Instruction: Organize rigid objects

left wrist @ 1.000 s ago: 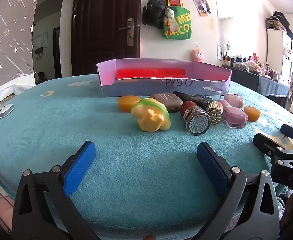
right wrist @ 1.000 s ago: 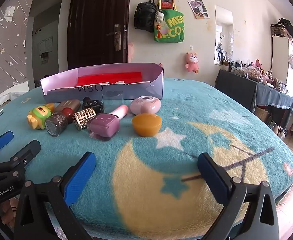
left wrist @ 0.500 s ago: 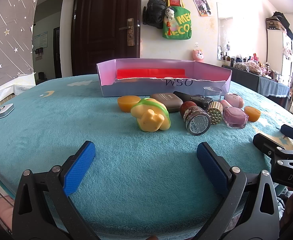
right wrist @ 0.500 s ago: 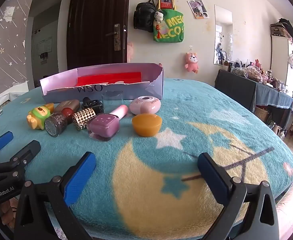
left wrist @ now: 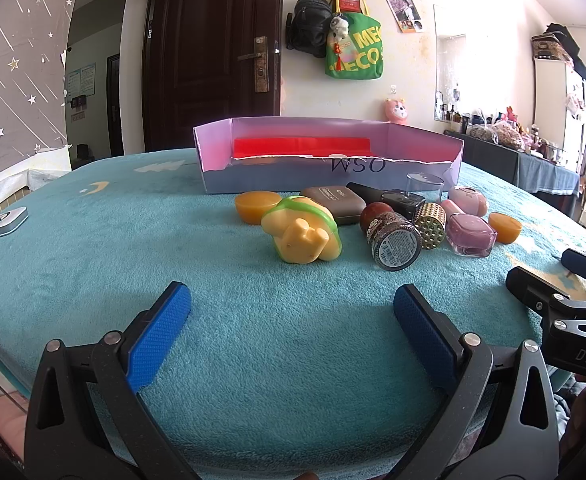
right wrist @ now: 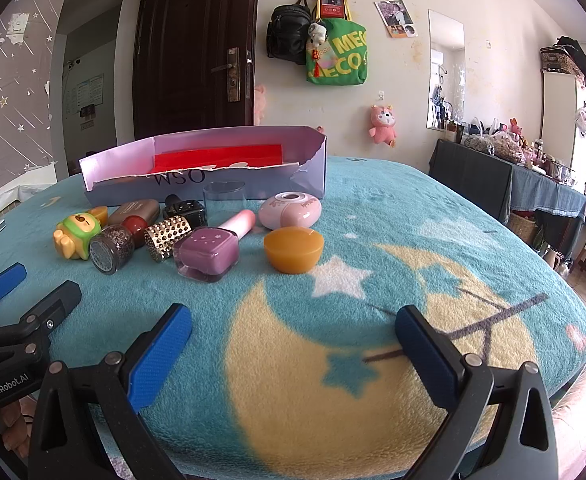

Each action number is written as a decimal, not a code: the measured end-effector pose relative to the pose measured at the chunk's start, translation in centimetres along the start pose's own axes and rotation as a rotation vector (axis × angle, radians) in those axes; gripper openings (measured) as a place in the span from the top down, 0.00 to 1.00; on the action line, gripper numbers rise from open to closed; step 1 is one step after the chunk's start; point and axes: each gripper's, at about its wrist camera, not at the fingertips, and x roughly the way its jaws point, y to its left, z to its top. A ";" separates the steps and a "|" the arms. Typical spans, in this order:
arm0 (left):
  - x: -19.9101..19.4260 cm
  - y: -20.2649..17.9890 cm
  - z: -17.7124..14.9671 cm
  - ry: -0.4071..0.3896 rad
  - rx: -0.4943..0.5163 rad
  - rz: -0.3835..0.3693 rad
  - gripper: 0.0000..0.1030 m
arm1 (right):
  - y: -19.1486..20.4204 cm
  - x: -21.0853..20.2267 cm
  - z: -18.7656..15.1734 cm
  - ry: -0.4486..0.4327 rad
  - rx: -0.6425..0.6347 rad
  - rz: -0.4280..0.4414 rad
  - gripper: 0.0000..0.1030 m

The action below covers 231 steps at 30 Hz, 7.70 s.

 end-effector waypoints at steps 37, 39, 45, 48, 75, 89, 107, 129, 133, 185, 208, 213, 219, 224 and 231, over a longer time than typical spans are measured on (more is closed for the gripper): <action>0.0 0.0 0.0 0.002 -0.001 0.000 0.00 | 0.0 0.0 0.1 0.001 0.000 0.000 0.00; 0.0 0.0 0.0 0.002 -0.001 0.000 0.00 | 0.0 0.0 0.1 0.001 0.000 0.000 0.00; 0.0 0.0 0.0 0.002 -0.001 0.000 0.00 | 0.0 0.0 0.1 0.001 0.000 0.000 0.00; 0.0 0.0 0.0 0.003 -0.001 0.000 0.00 | 0.0 0.0 0.1 0.001 0.000 -0.001 0.00; 0.3 1.0 2.7 0.046 -0.009 -0.031 0.00 | 0.2 0.3 1.8 0.038 0.002 0.029 0.00; 1.2 1.2 6.0 0.081 0.015 0.000 0.00 | -0.9 1.4 4.7 0.069 0.019 0.008 0.00; 5.0 1.0 7.1 0.259 0.074 -0.085 0.53 | -1.9 5.4 5.9 0.234 0.027 0.026 0.24; 3.9 1.3 9.9 0.233 0.056 -0.147 0.62 | -1.8 4.5 7.7 0.215 0.005 0.119 0.61; 4.2 1.8 11.9 0.206 0.059 -0.149 0.62 | -1.6 4.3 9.3 0.180 -0.021 0.129 0.61; 20.3 3.5 16.4 0.550 0.234 -0.139 0.60 | 4.4 23.7 18.3 0.596 -0.361 0.198 0.62; 18.8 3.5 17.9 0.468 0.217 -0.158 0.36 | 4.7 23.4 18.3 0.598 -0.354 0.221 0.52; 17.6 4.0 18.7 0.426 0.179 -0.146 0.28 | 5.2 22.3 18.7 0.571 -0.361 0.226 0.41; 15.2 5.3 19.7 0.367 0.097 -0.166 0.27 | 4.7 19.7 20.4 0.500 -0.321 0.243 0.31; 12.4 5.8 20.6 0.294 0.046 -0.177 0.19 | 4.1 16.3 22.1 0.416 -0.290 0.259 0.23; 7.1 5.6 20.9 0.142 0.018 -0.170 0.12 | 2.9 10.3 23.1 0.296 -0.242 0.286 0.13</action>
